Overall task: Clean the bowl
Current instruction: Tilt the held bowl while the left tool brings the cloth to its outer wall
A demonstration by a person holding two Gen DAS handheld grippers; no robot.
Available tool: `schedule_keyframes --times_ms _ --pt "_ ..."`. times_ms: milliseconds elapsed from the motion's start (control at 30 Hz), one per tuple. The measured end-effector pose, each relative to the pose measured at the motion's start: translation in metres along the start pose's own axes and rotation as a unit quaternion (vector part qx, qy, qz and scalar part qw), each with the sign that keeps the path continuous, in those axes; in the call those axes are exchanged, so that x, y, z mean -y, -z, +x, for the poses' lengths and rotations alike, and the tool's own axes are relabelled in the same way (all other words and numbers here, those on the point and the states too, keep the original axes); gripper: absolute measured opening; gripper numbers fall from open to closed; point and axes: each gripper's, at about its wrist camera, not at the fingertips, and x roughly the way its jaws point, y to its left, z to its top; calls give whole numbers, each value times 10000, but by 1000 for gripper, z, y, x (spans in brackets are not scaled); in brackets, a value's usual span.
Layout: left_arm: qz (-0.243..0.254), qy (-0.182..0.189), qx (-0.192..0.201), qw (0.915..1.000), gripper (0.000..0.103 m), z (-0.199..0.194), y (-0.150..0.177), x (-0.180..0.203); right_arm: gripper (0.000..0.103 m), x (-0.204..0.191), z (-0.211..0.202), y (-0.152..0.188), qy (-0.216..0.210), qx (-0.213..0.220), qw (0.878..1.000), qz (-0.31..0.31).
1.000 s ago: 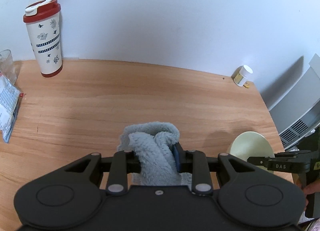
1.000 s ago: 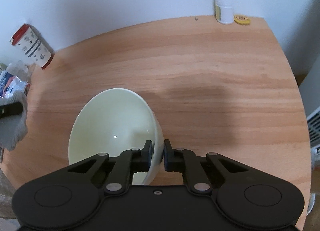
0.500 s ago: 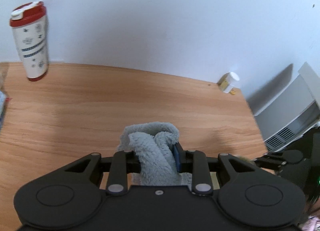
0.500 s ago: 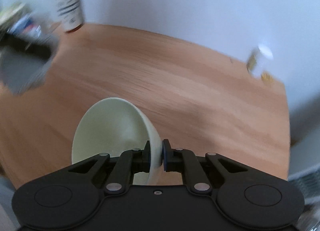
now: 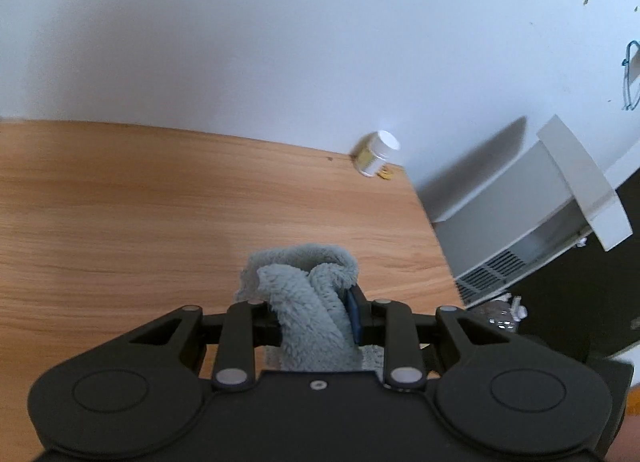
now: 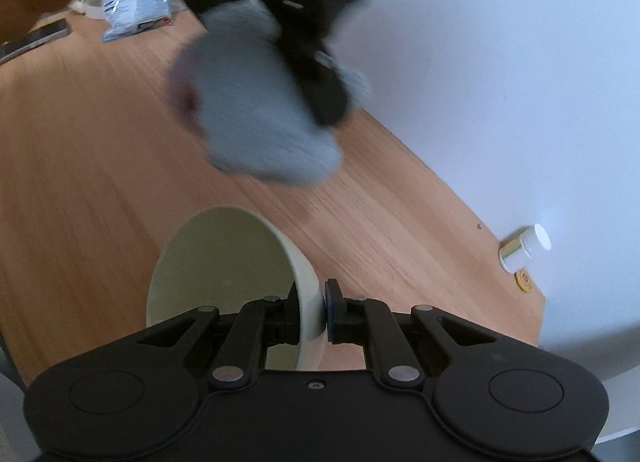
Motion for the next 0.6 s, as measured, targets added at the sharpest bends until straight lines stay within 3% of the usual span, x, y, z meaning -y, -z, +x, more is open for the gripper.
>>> schedule_keyframes --times_ms 233,600 --pt "-74 261 -291 9992 26 35 5 5 11 -3 -6 0 46 60 10000 -35" --pt "223 57 -511 9984 27 54 20 4 11 4 -7 2 -67 32 9989 471"
